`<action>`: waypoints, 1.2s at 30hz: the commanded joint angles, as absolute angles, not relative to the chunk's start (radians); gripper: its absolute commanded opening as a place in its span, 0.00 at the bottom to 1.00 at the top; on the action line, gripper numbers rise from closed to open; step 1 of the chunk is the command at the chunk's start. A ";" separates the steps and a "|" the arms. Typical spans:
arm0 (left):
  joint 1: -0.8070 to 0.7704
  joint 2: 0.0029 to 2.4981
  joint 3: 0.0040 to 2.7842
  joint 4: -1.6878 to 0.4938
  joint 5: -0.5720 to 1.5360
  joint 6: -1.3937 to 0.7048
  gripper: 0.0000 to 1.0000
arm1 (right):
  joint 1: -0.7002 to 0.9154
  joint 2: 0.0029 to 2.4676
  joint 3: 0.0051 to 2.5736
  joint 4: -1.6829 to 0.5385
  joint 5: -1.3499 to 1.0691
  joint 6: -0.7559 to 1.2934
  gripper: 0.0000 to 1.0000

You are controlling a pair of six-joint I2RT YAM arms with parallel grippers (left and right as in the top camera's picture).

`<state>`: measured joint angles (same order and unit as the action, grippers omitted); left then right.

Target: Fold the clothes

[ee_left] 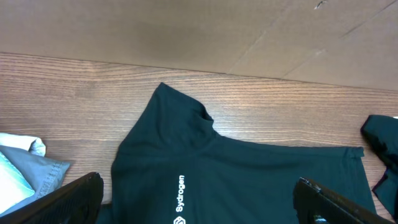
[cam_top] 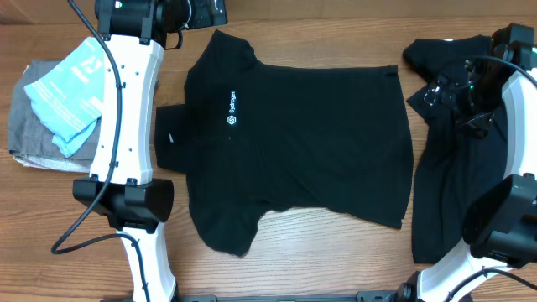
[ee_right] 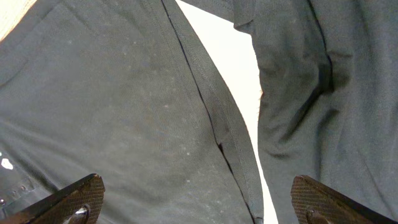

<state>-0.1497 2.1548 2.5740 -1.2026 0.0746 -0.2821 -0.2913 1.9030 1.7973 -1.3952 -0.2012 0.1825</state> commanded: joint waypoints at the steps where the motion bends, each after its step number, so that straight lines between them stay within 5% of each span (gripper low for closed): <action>1: -0.144 2.156 2.572 -1.201 0.068 -0.292 1.00 | -0.290 1.895 1.799 -1.391 -0.195 0.182 1.00; 16: -0.144 2.156 2.572 -1.201 0.068 -0.292 1.00 | -0.290 1.895 1.799 -1.471 -0.205 0.171 1.00; 17: -0.144 2.156 2.572 -1.201 0.068 -0.292 1.00 | -0.290 1.895 1.799 -1.487 -0.218 0.144 0.92; 20: -0.144 2.156 2.572 -1.201 0.068 -0.292 1.00 | -0.286 1.895 1.793 -1.552 -0.257 0.074 0.47; 25: -0.144 2.156 2.572 -1.201 0.068 -0.292 1.00 | -0.281 1.895 1.719 -1.573 -0.255 0.069 0.04; 30: -0.144 2.156 2.572 -1.201 0.068 -0.292 1.00 | -0.281 1.895 1.589 -1.510 -0.255 0.017 0.04; 36: -0.144 2.156 2.572 -1.201 0.068 -0.292 1.00 | -0.281 1.895 1.423 -1.345 -0.262 0.017 0.31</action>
